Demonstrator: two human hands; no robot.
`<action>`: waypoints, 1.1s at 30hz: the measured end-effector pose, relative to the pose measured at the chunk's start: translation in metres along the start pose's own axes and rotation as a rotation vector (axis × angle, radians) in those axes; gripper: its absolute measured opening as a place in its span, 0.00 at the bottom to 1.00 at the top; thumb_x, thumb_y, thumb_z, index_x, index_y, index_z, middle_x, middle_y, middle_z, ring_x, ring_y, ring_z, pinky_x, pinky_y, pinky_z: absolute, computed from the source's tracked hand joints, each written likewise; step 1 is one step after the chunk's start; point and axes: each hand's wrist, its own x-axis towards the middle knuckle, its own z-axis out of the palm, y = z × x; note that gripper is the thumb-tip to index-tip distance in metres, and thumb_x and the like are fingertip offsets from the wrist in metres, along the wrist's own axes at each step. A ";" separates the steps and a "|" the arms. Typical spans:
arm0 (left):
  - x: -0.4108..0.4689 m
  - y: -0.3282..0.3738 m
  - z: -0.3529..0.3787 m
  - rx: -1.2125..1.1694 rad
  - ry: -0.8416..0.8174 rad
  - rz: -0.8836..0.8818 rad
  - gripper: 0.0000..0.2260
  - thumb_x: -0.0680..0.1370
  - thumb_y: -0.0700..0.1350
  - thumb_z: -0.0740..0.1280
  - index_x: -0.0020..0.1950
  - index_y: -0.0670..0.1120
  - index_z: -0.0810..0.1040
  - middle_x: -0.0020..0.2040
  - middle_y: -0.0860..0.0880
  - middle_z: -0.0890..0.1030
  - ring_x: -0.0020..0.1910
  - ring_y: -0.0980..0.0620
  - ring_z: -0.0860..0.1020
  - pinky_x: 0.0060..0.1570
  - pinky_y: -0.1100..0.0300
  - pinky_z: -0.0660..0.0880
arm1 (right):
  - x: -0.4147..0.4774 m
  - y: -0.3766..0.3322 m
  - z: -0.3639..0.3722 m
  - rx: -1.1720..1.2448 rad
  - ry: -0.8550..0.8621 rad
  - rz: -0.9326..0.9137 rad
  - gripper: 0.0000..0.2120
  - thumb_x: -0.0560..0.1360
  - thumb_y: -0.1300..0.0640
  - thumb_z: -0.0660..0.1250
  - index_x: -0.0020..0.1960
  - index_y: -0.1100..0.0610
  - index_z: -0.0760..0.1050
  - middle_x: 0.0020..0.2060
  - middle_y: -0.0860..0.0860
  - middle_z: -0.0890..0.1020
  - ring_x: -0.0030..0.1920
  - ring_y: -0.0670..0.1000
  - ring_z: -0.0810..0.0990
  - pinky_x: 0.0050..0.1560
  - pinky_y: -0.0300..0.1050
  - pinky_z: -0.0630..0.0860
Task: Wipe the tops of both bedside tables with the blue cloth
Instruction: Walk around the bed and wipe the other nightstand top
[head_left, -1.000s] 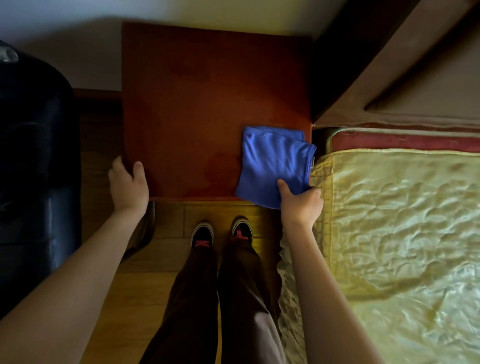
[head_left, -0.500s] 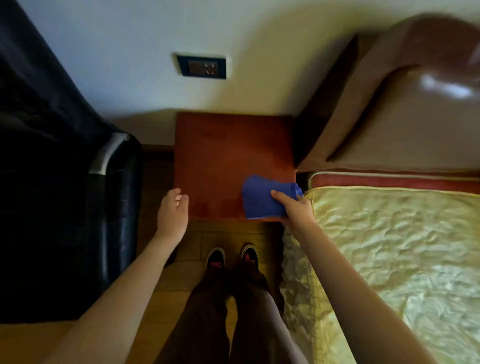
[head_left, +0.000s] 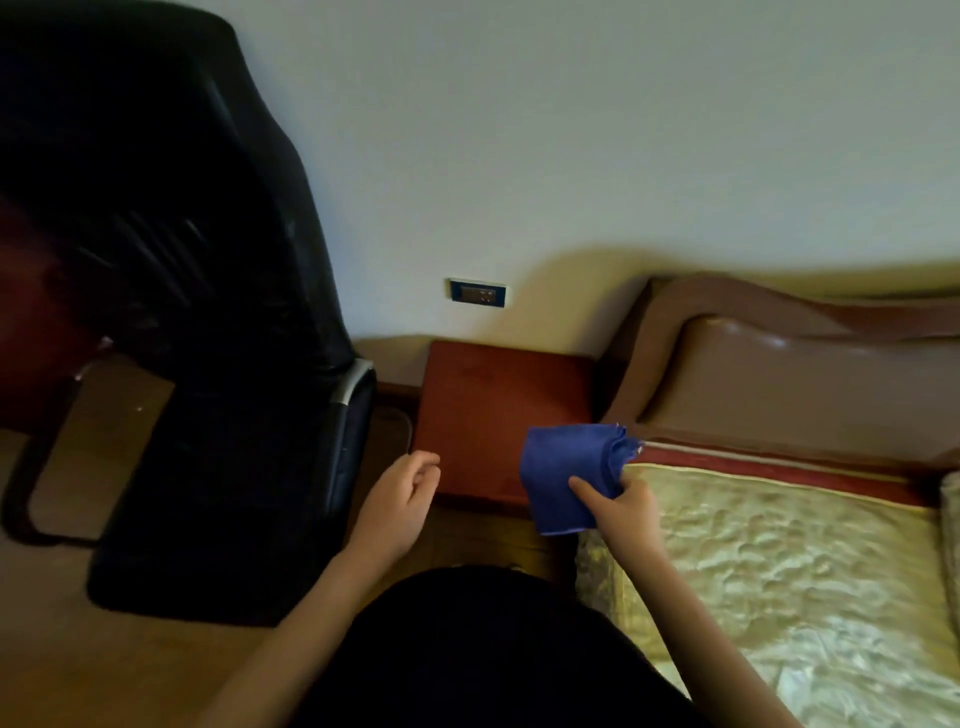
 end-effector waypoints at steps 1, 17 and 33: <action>-0.008 -0.010 0.001 -0.005 -0.010 -0.045 0.14 0.82 0.50 0.58 0.63 0.48 0.76 0.58 0.54 0.78 0.58 0.57 0.75 0.55 0.63 0.70 | -0.003 0.009 0.002 -0.055 0.012 0.015 0.08 0.68 0.58 0.76 0.35 0.55 0.76 0.33 0.51 0.82 0.38 0.54 0.82 0.41 0.51 0.78; 0.059 -0.042 -0.083 0.234 -0.254 0.119 0.15 0.82 0.56 0.55 0.60 0.52 0.76 0.56 0.56 0.77 0.54 0.59 0.75 0.54 0.59 0.73 | -0.090 0.008 0.008 0.261 0.467 0.154 0.09 0.71 0.60 0.74 0.37 0.58 0.74 0.32 0.51 0.79 0.35 0.50 0.78 0.33 0.41 0.70; -0.013 -0.010 0.027 0.699 -0.995 0.826 0.14 0.82 0.51 0.56 0.61 0.48 0.77 0.53 0.52 0.78 0.54 0.53 0.76 0.52 0.56 0.74 | -0.397 0.121 0.151 0.824 1.302 0.565 0.04 0.71 0.62 0.73 0.44 0.63 0.81 0.35 0.51 0.86 0.40 0.51 0.84 0.37 0.40 0.78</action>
